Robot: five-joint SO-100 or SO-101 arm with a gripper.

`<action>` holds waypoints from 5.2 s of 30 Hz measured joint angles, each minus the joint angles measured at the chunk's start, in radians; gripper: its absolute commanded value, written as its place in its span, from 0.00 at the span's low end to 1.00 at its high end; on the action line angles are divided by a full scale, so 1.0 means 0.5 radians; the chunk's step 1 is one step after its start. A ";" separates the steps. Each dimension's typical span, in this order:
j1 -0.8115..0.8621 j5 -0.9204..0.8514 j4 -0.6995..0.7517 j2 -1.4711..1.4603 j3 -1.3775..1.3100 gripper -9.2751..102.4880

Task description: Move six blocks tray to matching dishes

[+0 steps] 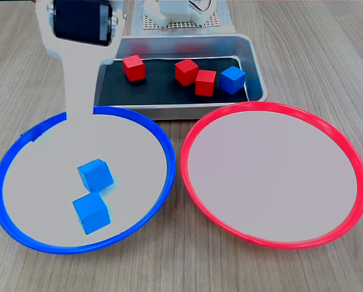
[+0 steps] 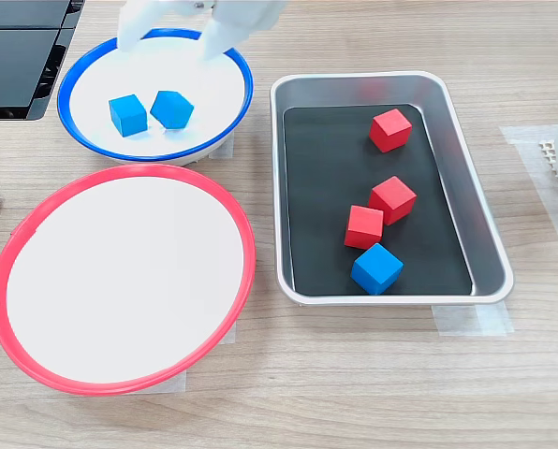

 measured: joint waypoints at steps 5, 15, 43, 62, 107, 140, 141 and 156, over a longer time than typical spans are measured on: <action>0.000 -0.129 0.466 0.497 0.344 0.08; 0.448 -0.770 0.810 1.476 1.491 0.27; -0.466 0.025 0.607 1.052 0.874 0.08; -0.963 0.650 0.488 -0.049 -0.160 0.08; -0.476 -3.114 0.638 1.108 1.546 0.08; -0.948 0.037 0.871 -0.341 -0.727 0.08; -0.939 0.067 0.871 -0.325 -0.709 0.08; -0.764 1.344 1.249 0.834 0.657 0.08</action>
